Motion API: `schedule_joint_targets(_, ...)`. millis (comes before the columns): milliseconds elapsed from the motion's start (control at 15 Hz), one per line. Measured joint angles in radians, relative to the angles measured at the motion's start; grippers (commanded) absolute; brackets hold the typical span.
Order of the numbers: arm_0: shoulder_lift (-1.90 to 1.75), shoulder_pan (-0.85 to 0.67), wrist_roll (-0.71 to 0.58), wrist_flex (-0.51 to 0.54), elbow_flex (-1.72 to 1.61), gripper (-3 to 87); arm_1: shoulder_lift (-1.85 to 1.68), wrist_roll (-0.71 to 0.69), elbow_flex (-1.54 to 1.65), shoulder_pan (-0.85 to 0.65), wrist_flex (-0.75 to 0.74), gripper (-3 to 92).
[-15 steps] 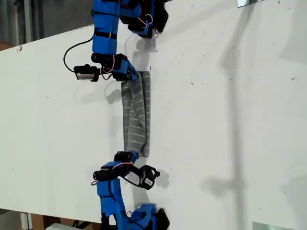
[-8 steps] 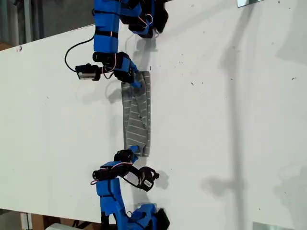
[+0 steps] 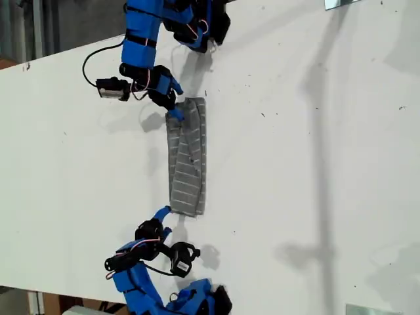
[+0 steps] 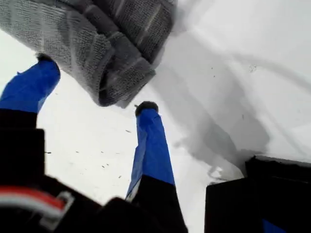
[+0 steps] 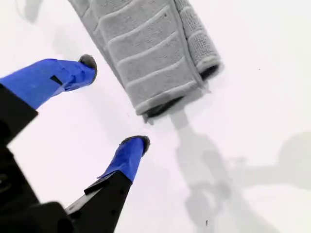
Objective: Grasp corners of a square towel and fold twice.
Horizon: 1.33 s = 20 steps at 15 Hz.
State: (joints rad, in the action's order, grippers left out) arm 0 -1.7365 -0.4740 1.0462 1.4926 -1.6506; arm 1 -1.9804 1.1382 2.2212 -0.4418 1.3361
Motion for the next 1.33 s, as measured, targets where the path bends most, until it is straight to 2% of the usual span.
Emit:
schedule_joint_targets(267, -0.005, 0.020, 0.028, -0.089, -0.087, 26.7, 0.034, -0.006, 0.175, -0.040, -0.130, 35.6)
schedule_joint_targets(333, -0.012, 0.032, 0.037, -0.089, -0.089, 26.6, 0.054, -0.009, 0.187, -0.043, -0.156, 32.0)
schedule_joint_targets(400, -0.021, 0.043, 0.041, -0.086, -0.089, 26.5, 0.087, -0.009, 0.189, -0.037, -0.179, 27.9)
schedule_joint_targets(600, -0.060, 0.078, 0.072, -0.112, -0.121, 26.4, 0.275, -0.009, 0.084, 0.046, -0.206, 27.2)
schedule_joint_targets(733, -0.098, 0.101, 0.092, -0.135, -0.169, 26.4, 0.393, -0.014, -0.041, 0.078, -0.201, 19.8)
schedule_joint_targets(933, -0.232, 0.104, 0.107, -0.199, -0.350, 26.4, 0.463, -0.012, -0.141, 0.091, -0.199, -0.1)
schedule_joint_targets(1133, -0.518, 0.097, 0.147, -0.268, -0.647, 26.4, 0.494, 0.005, -0.158, 0.104, -0.181, -0.1)
schedule_joint_targets(1333, -0.775, 0.097, 0.218, -0.281, -0.867, 25.4, 0.494, 0.051, -0.158, 0.104, -0.160, -0.1)
